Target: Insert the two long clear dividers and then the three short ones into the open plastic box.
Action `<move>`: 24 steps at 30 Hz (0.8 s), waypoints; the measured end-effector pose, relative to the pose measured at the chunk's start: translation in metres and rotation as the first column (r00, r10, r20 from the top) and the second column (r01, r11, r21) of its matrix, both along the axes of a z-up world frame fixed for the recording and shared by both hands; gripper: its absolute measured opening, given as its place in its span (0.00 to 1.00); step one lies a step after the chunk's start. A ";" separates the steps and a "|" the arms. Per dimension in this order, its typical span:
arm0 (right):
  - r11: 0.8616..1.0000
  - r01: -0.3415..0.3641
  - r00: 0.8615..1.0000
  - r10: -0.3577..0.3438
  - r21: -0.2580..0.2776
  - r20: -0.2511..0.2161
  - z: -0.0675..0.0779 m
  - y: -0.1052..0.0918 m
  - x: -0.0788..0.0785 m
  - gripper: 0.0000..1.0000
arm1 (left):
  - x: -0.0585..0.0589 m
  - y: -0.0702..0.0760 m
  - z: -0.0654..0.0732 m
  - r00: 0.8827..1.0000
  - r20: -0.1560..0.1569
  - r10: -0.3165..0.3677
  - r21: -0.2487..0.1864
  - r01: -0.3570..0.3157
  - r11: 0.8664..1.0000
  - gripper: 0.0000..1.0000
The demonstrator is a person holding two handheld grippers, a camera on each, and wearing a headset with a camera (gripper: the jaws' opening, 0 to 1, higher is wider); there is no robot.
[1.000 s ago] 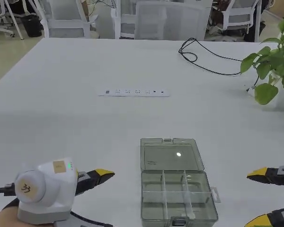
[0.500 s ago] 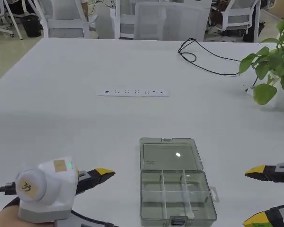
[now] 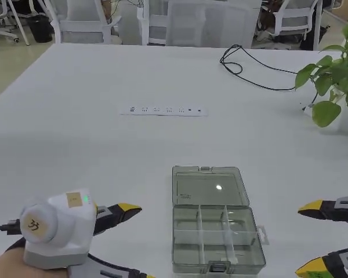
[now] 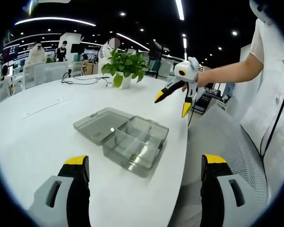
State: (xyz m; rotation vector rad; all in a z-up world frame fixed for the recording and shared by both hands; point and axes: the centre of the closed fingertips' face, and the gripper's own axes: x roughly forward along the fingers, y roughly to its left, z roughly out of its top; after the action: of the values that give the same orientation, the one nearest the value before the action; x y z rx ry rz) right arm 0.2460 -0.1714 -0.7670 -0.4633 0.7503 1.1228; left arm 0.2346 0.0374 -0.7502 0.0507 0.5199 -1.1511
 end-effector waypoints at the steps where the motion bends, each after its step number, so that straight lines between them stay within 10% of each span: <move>1: 1.000 -0.001 1.000 0.001 -0.001 0.001 0.000 0.000 0.000 0.73 | -0.001 0.000 0.000 1.000 -0.001 -0.001 0.001 0.001 1.000 1.00; 24: 1.000 -0.009 1.000 0.009 -0.005 0.007 0.002 0.002 0.002 0.74 | 0.000 -0.001 0.002 1.000 0.007 -0.003 0.000 0.003 1.000 1.00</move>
State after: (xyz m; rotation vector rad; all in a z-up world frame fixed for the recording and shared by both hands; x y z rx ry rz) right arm 0.2483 -0.1692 -0.7654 -0.4748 0.7461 1.1273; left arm 0.2351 0.0361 -0.7482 0.0552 0.5137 -1.1535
